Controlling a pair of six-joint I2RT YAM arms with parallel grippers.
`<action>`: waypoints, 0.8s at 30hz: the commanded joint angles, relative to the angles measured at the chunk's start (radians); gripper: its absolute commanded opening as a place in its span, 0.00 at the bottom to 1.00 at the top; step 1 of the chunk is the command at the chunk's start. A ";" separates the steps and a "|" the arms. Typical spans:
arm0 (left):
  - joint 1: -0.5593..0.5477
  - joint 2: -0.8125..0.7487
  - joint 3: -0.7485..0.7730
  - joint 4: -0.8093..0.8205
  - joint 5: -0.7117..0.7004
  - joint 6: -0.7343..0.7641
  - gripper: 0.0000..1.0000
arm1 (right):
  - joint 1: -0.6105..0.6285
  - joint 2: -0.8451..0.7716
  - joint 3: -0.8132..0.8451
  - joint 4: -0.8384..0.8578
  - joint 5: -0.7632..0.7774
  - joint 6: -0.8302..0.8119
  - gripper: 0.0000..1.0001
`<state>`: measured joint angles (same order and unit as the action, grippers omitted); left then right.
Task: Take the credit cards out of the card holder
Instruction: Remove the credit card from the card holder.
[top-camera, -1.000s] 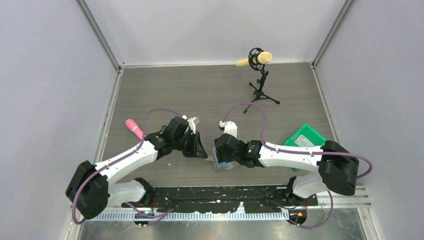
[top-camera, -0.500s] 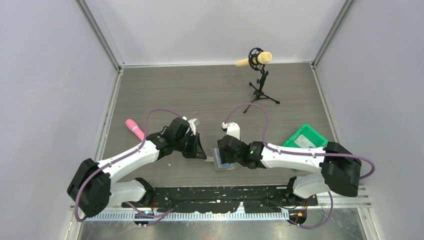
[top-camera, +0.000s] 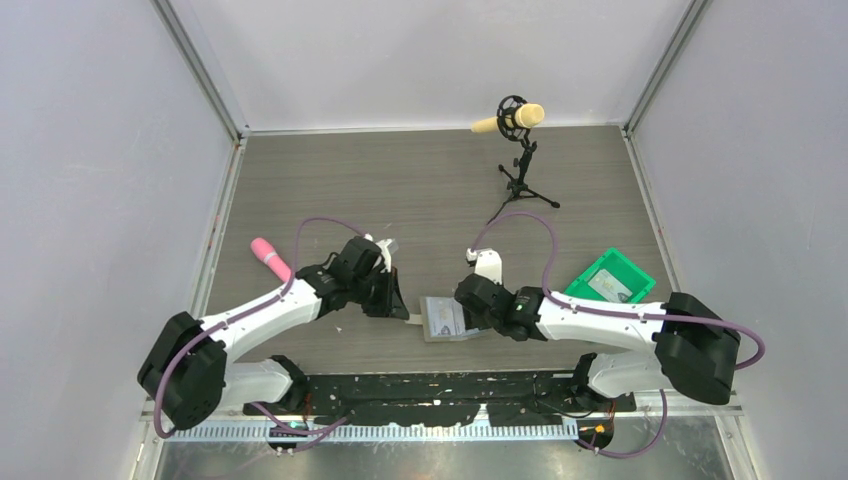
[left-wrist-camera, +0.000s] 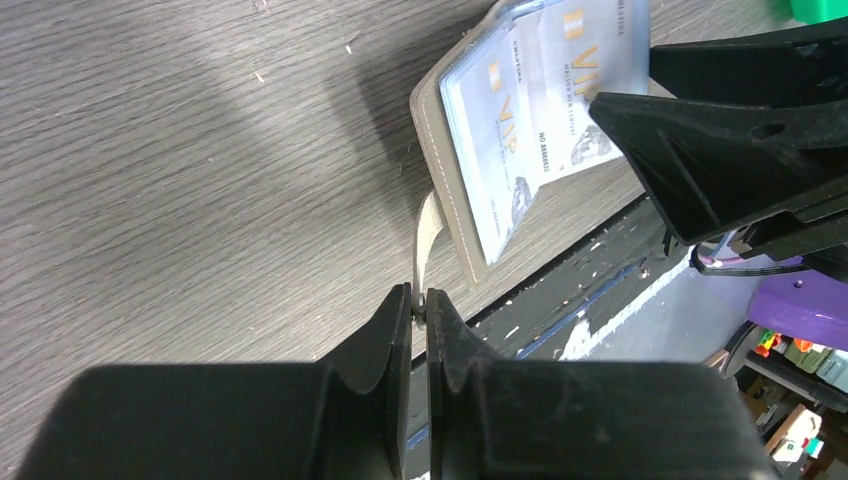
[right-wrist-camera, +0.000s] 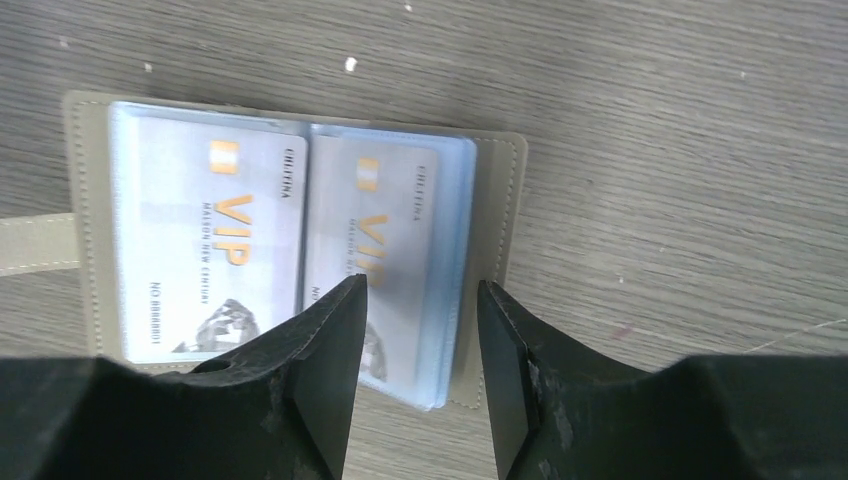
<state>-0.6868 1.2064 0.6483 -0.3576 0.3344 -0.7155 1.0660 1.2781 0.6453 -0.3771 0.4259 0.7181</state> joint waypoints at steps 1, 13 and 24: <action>0.001 0.014 -0.010 0.000 -0.024 0.028 0.00 | -0.008 -0.005 -0.010 0.009 0.037 0.024 0.51; 0.000 0.014 0.027 -0.072 -0.089 0.047 0.17 | -0.008 -0.007 -0.025 0.044 0.005 0.026 0.45; 0.001 -0.050 0.102 -0.079 -0.034 0.007 0.44 | -0.008 -0.026 -0.035 0.057 -0.007 0.045 0.43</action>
<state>-0.6868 1.1969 0.6849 -0.4553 0.2584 -0.6987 1.0580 1.2785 0.6090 -0.3454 0.4065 0.7403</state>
